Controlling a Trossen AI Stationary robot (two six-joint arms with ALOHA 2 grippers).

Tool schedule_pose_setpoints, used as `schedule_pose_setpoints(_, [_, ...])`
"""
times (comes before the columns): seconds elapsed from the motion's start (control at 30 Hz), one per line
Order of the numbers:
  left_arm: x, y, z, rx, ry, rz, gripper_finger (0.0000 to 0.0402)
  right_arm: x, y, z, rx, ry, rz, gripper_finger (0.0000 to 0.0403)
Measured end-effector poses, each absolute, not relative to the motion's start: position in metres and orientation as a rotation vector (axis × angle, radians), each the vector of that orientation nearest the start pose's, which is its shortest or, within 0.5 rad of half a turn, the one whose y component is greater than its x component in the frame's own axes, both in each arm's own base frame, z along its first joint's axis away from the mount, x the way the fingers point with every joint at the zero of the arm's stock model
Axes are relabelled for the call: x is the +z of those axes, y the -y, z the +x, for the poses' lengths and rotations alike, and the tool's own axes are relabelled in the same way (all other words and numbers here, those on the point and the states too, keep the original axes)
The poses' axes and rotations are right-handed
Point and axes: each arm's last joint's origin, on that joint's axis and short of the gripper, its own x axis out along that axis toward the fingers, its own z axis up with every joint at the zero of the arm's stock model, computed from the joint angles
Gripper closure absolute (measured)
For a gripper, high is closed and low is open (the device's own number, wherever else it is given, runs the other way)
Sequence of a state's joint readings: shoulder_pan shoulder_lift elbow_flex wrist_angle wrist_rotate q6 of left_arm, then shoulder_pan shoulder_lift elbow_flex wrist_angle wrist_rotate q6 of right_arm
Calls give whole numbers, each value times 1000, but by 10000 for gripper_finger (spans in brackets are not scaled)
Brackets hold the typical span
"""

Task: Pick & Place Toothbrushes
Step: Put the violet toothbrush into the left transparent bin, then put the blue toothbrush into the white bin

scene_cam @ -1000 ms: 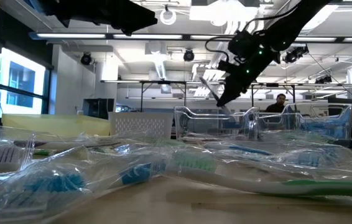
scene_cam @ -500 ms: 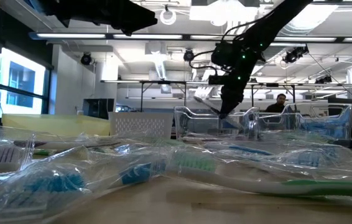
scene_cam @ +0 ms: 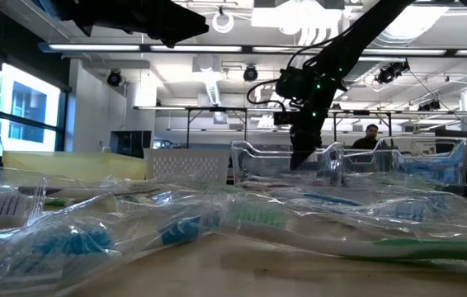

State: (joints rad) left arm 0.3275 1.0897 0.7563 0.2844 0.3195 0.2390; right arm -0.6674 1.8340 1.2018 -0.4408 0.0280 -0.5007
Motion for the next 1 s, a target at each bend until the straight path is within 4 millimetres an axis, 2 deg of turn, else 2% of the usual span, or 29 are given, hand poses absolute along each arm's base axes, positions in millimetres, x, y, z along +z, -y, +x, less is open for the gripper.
schedule_pose_setpoints(0.17, [309,-70,234,2,-48,223,220,186,228,288,-361,-1124,-108,250])
schedule_pose_setpoints(0.33, [309,-70,234,2,-51,222,220,204,220,286,-364,-1084,-132,239])
schedule_pose_setpoints(0.47, [309,-70,234,2,-51,222,220,229,203,287,-349,-1016,-172,262])
schedule_pose_setpoints(0.67, [309,-70,234,1,-52,237,220,265,175,286,-278,-870,-141,326])
schedule_pose_setpoints(0.9, [306,-70,234,-4,-85,229,220,275,159,281,-154,-821,-17,393])
schedule_pose_setpoints(1.0, [304,-70,234,-9,-100,224,220,273,155,278,-80,-836,77,397])
